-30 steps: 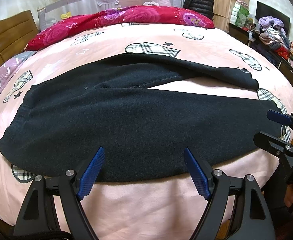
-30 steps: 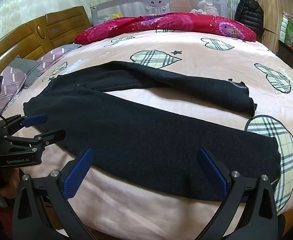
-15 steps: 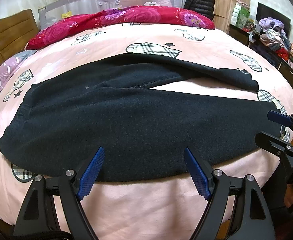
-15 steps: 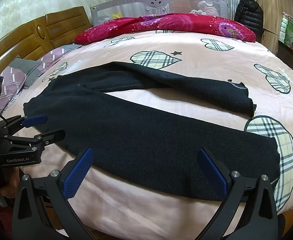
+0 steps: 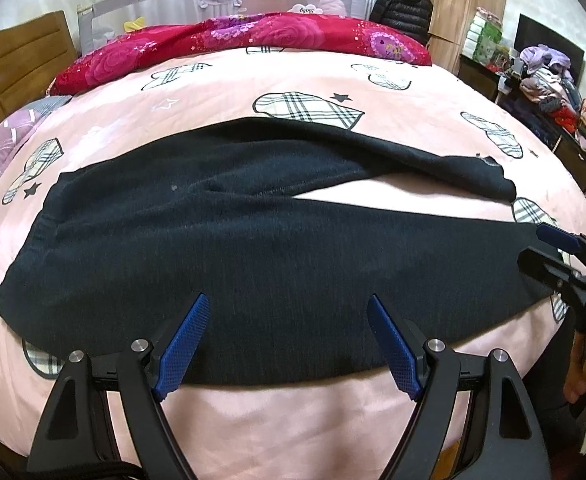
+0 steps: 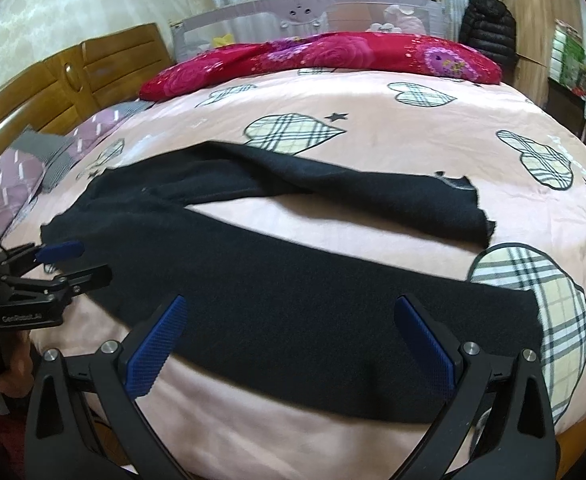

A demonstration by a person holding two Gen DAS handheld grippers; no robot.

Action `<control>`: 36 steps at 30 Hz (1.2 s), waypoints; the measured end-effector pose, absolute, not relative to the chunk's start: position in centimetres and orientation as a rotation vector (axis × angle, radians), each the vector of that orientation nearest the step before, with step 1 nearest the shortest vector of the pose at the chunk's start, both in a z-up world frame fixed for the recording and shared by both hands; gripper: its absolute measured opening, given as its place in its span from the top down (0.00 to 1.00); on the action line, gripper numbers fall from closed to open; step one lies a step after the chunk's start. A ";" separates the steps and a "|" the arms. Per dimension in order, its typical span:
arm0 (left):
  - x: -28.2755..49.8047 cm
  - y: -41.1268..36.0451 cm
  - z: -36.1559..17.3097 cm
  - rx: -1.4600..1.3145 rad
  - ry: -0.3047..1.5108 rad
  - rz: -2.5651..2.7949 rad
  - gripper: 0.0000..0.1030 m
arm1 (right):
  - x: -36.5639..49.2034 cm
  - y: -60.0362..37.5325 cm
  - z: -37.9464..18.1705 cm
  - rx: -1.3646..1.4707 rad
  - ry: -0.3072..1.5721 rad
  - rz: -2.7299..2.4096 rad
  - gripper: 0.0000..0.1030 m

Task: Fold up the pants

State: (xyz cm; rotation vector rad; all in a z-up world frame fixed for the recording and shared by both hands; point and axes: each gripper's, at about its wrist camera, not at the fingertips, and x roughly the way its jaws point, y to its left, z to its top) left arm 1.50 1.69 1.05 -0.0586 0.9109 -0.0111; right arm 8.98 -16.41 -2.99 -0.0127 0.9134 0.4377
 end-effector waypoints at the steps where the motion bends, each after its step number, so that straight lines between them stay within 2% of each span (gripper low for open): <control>1: 1.7 1.7 1.1 -0.061 0.911 -0.014 0.20 | 9.4 -16.7 -2.9 -0.003 0.914 0.430 0.00; 11: 7.0 2.8 2.0 -0.147 0.983 -0.048 0.20 | 13.5 -18.6 -2.1 0.049 0.929 0.384 0.00; 24: 19.2 5.3 2.2 -0.359 1.136 -0.106 0.20 | 21.7 -22.7 -1.5 0.158 0.973 0.296 0.03; 28: 23.1 5.3 1.3 -0.384 1.188 -0.100 0.20 | 25.8 -25.0 -2.9 0.187 1.064 0.300 0.04; 34: 27.5 5.6 -1.8 -0.393 1.296 -0.054 0.20 | 29.5 -25.9 -6.0 0.227 1.199 0.403 0.12; 36: 28.5 5.8 -2.5 -0.424 1.315 -0.039 0.20 | 30.1 -25.9 -6.6 0.224 1.223 0.424 0.19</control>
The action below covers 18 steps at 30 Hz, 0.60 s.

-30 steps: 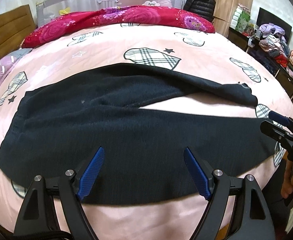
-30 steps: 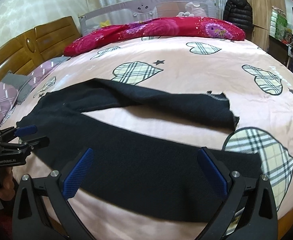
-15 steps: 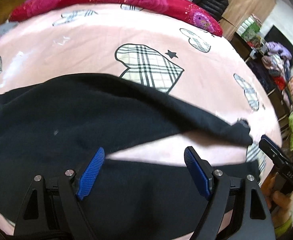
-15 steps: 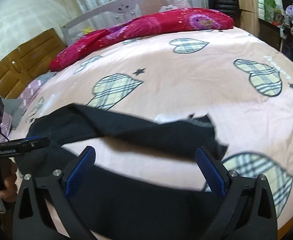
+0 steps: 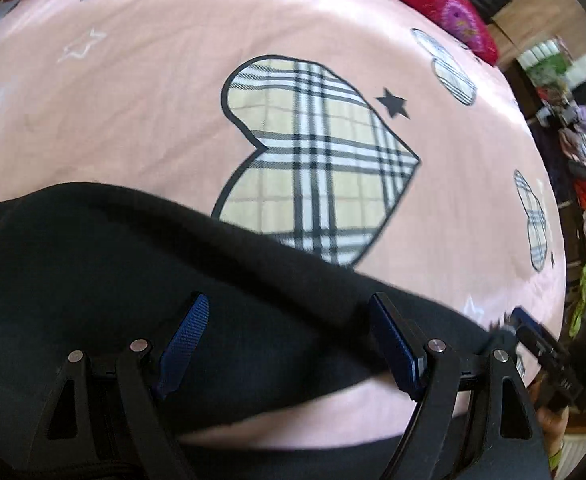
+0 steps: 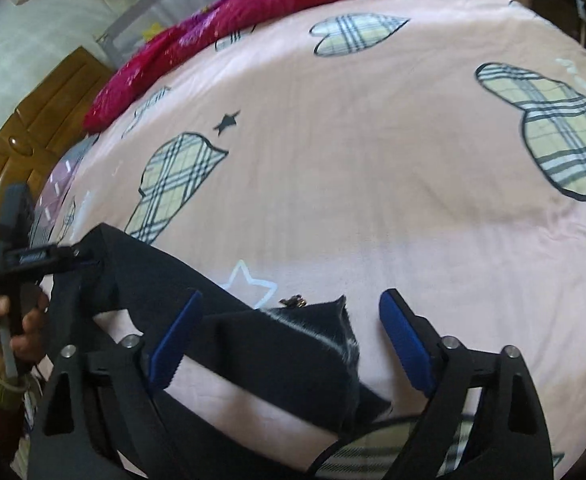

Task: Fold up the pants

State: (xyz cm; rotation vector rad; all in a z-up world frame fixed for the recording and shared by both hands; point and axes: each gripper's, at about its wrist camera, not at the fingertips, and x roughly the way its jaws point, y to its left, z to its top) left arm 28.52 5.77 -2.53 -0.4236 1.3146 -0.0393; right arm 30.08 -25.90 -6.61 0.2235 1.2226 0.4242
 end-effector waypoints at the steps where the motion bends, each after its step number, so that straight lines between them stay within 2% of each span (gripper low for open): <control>1: 28.9 5.8 -2.9 -0.438 1.321 -0.036 0.20 | 30.3 -25.9 -7.0 0.228 1.234 0.438 0.22; 2: 29.2 5.9 -3.4 -0.455 1.333 -0.025 0.23 | 30.6 -26.0 -7.3 0.236 1.243 0.451 0.31; 3: 29.4 6.1 -3.8 -0.467 1.341 -0.015 0.25 | 30.8 -26.1 -7.6 0.246 1.255 0.462 0.44; 4: 29.6 6.2 -4.0 -0.478 1.341 -0.010 0.35 | 30.9 -26.2 -8.0 0.254 1.268 0.471 0.52; 5: 29.6 6.2 -4.0 -0.480 1.336 -0.009 0.46 | 31.2 -26.3 -8.2 0.257 1.273 0.474 0.69; 6: 29.6 6.0 -4.1 -0.466 1.331 0.000 0.51 | 31.3 -26.4 -8.3 0.257 1.273 0.473 0.83; 8: 29.3 6.0 -3.8 -0.465 1.309 -0.019 0.87 | 31.1 -26.7 -8.1 0.272 1.264 0.489 0.90; 11: 28.6 5.8 -2.8 -0.498 1.274 -0.049 0.92 | 30.5 -26.9 -6.9 0.266 1.221 0.520 0.93; 18: 24.4 5.1 0.7 -0.472 1.190 -0.071 0.94 | 28.8 -27.8 -3.8 0.242 1.154 0.566 0.95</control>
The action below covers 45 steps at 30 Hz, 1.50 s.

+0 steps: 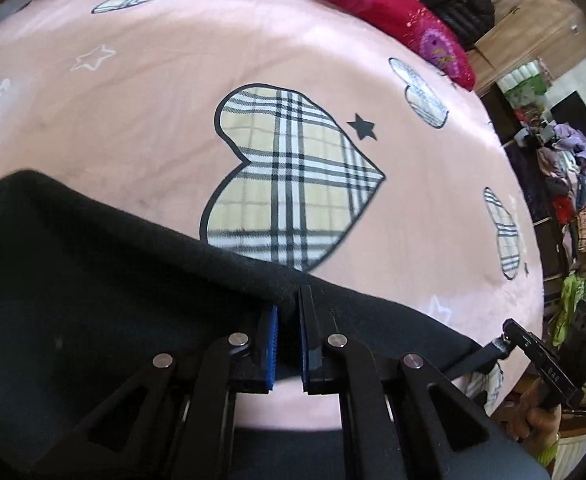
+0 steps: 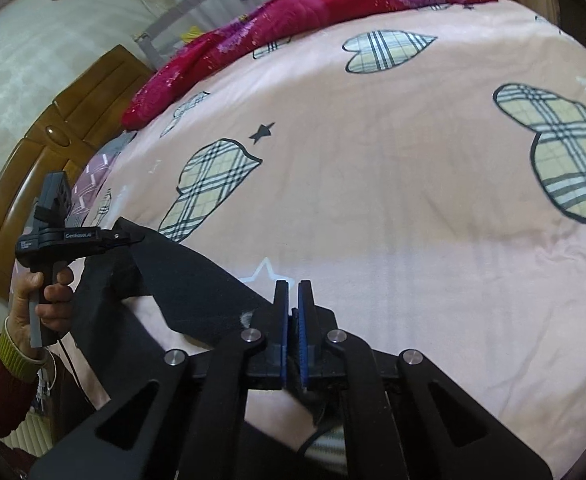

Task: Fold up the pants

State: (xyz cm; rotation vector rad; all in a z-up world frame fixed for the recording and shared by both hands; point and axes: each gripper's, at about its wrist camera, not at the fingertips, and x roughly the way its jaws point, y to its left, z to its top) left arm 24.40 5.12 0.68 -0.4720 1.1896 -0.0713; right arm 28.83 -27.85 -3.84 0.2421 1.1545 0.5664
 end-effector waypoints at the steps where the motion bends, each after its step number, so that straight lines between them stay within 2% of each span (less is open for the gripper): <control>1: 23.6 5.1 1.1 -0.484 1.179 -0.074 0.94 | 28.7 -28.0 -3.5 0.241 1.150 0.574 0.95; 17: 11.2 2.0 4.7 -0.438 1.097 -0.119 0.94 | 21.7 -30.8 -1.0 0.234 1.131 0.622 0.96; 27: 4.9 1.1 2.0 -0.448 1.145 -0.154 0.95 | 17.4 -33.1 -1.6 0.258 1.158 0.626 0.96; 29: 4.1 1.2 1.7 -0.448 1.147 -0.160 0.97 | 16.4 -33.0 -1.7 0.255 1.169 0.632 0.96; 39: 2.8 1.5 0.4 -0.452 1.160 -0.178 0.97 | 13.9 -33.6 -3.8 0.210 1.248 0.575 0.96; 40: 2.9 1.8 0.4 -0.456 1.159 -0.175 0.96 | 13.8 -33.6 -4.3 0.196 1.257 0.559 0.96; 42: 3.4 2.6 0.6 -0.472 1.162 -0.157 0.86 | 13.8 -33.7 -4.9 0.216 1.243 0.551 0.95; 44: 4.0 3.7 0.9 -0.496 1.157 -0.144 0.72 | 13.8 -33.7 -5.1 0.208 1.249 0.497 0.95; 45: 4.3 4.5 1.1 -0.509 1.153 -0.123 0.68 | 13.7 -33.8 -5.0 0.228 1.254 0.492 0.95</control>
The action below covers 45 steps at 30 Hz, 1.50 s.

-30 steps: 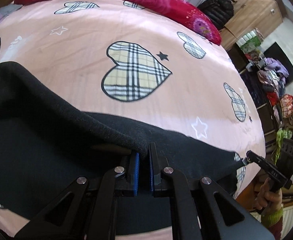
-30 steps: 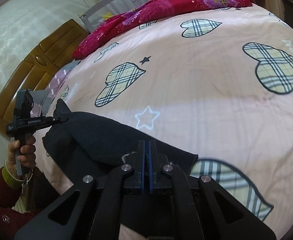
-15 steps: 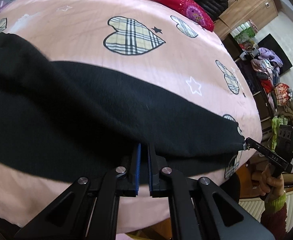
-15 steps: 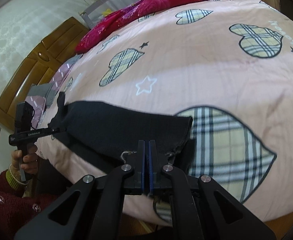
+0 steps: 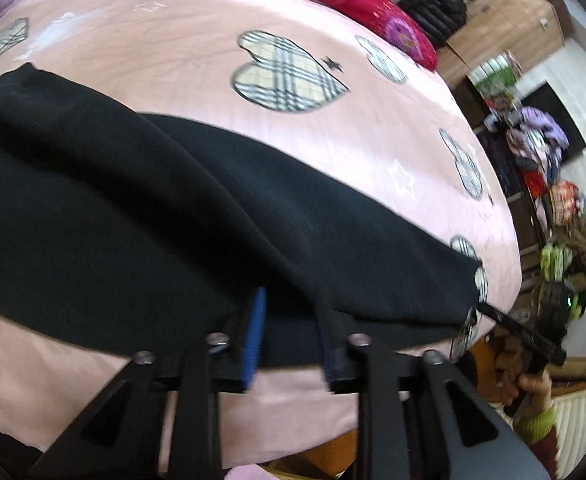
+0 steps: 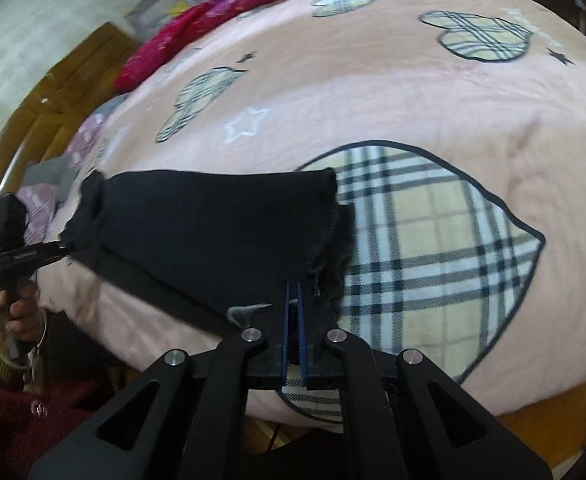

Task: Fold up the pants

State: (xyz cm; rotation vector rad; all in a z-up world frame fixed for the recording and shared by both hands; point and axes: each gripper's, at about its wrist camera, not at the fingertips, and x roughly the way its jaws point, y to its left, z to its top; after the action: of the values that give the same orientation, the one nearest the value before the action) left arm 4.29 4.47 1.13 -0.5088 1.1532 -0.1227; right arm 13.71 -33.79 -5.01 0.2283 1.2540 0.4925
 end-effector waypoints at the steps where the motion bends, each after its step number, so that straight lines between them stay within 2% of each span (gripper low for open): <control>1: 4.5 5.3 1.3 -0.520 1.155 -0.102 0.59 | 13.7 -33.9 -4.8 0.273 1.251 0.507 0.95; 2: 4.7 6.2 1.5 -0.539 1.148 -0.086 0.58 | 13.5 -34.0 -4.4 0.305 1.240 0.516 0.94; 4: 5.1 8.1 2.0 -0.558 1.125 -0.048 0.57 | 13.3 -33.6 -3.5 0.299 1.232 0.501 0.86; 5: 5.3 9.4 2.4 -0.561 1.115 -0.021 0.56 | 13.3 -33.4 -3.3 0.295 1.234 0.498 0.71; 6: 5.6 10.5 2.7 -0.566 1.106 0.003 0.56 | 13.3 -33.1 -2.9 0.308 1.227 0.506 0.49; 7: 5.8 11.8 3.0 -0.571 1.100 0.033 0.54 | 13.2 -32.8 -2.5 0.341 1.205 0.519 0.37; 8: 6.1 13.0 3.2 -0.574 1.097 0.066 0.51 | 13.0 -32.4 -2.0 0.373 1.171 0.533 0.19; 9: 6.4 14.3 3.6 -0.578 1.089 0.098 0.51 | 12.9 -31.8 -1.4 0.404 1.126 0.558 0.15; 11: 7.1 16.9 4.1 -0.581 1.082 0.170 0.45 | 13.1 -29.8 -0.4 0.423 1.068 0.622 0.15; 15: 10.0 21.0 4.7 -0.579 1.114 0.273 0.43 | 14.5 -23.4 -0.1 0.348 1.108 0.744 0.15; 16: 11.3 21.9 4.7 -0.563 1.140 0.299 0.40 | 14.9 -21.2 -0.3 0.304 1.133 0.773 0.15; 19: 14.9 23.8 3.7 -0.538 1.231 0.361 0.40 | 15.7 -16.0 -1.0 0.212 1.182 0.859 0.15; 29: 23.0 24.9 -4.4 -0.453 1.580 0.441 0.40 | 16.0 -3.1 -3.1 -0.140 1.201 1.000 0.15; 33: 23.3 24.0 -6.8 -0.355 1.634 0.430 0.43 | 16.1 -0.1 -4.6 -0.230 1.232 1.017 0.16; 34: 23.0 23.6 -6.5 -0.323 1.603 0.418 0.51 | 16.1 0.5 -5.0 -0.243 1.239 1.019 0.19; 35: 22.7 23.4 -6.1 -0.297 1.585 0.414 0.72 | 16.1 0.8 -5.4 -0.252 1.243 1.021 0.33; 36: 22.2 23.2 -5.8 -0.275 1.569 0.410 0.82 | 16.0 1.1 -5.7 -0.260 1.253 1.023 0.48; 37: 21.5 23.3 -5.3 -0.286 1.549 0.396 0.90 | 16.1 1.3 -6.1 -0.270 1.264 1.017 0.55; 38: 20.9 23.5 -4.8 -0.310 1.525 0.384 0.94 | 16.1 1.3 -6.3 -0.274 1.261 1.007 0.70; 39: 19.9 24.0 -4.0 -0.351 1.485 0.373 0.95 | 16.2 1.0 -6.4 -0.273 1.250 0.995 0.78; 42: 17.3 24.8 -2.2 -0.439 1.387 0.351 0.97 | 16.5 -0.1 -5.7 -0.209 1.219 1.002 0.84; 45: 14.0 25.2 0.2 -0.541 1.243 0.315 0.97 | 16.3 -1.5 -4.0 -0.171 1.165 1.013 0.85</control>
State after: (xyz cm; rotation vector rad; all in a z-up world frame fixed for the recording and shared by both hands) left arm 14.00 25.23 0.21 -0.5408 1.2432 0.3151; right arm 16.31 -1.46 -4.03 -0.1706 1.1654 1.0132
